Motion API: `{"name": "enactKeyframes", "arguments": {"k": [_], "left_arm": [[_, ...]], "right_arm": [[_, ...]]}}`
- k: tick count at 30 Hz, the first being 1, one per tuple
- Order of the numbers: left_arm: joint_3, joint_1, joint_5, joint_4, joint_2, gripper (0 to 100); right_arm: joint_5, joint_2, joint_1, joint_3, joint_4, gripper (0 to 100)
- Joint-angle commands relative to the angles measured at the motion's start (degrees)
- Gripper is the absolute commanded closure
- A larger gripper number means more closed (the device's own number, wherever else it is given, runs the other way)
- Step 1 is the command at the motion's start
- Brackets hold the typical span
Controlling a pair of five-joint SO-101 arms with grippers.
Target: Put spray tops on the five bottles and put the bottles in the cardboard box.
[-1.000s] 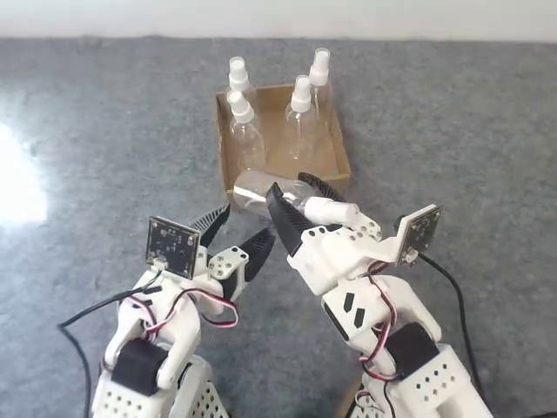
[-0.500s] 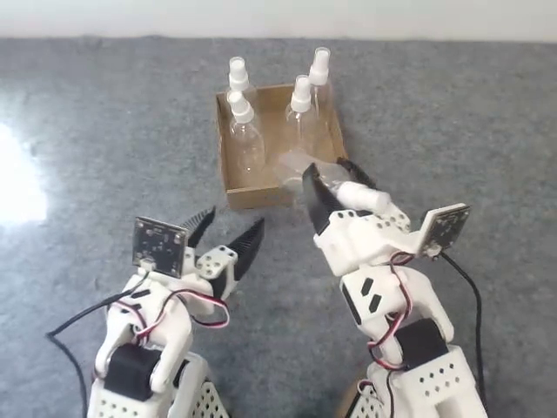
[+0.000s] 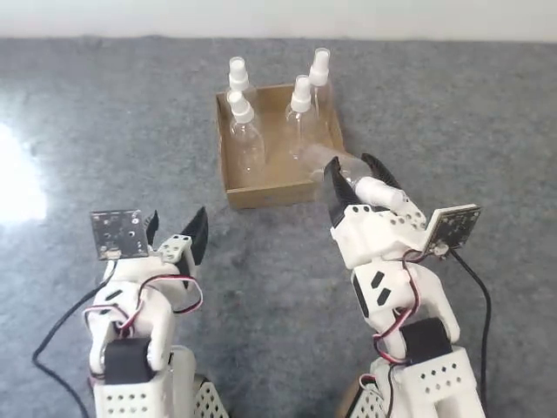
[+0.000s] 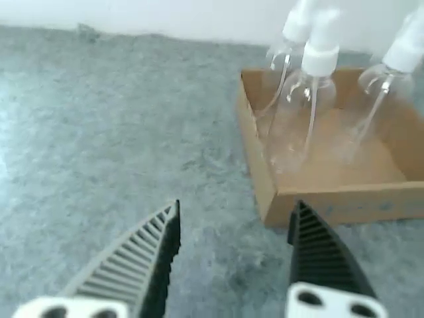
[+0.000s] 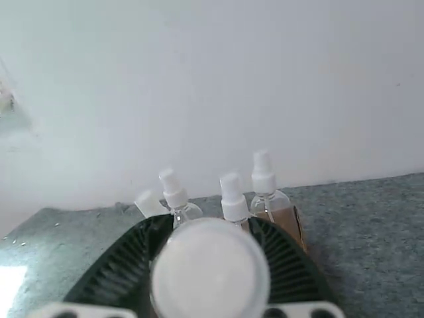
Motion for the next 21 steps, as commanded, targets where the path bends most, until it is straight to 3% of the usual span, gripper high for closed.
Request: {"name": "enactKeyframes", "arguments": {"k": [1,9,14,21], "left_arm": [[-0.22,-2.90,-1.49,-0.70,-1.05,75],[-0.13,-7.38,-2.11,-0.70,-1.05,75],[-0.04,-7.38,-2.11,-0.70,-1.05,75],[1.89,-7.38,-2.11,-3.69,-1.05,75]], "right_arm": [[3.08,-0.92,0.40,-0.97,0.57,96.5],[4.40,1.27,0.13,-9.41,9.71,96.5],[4.75,11.38,0.04,-19.87,15.52,96.5],[8.70,26.77,-0.04,-27.34,15.52,96.5]]}}
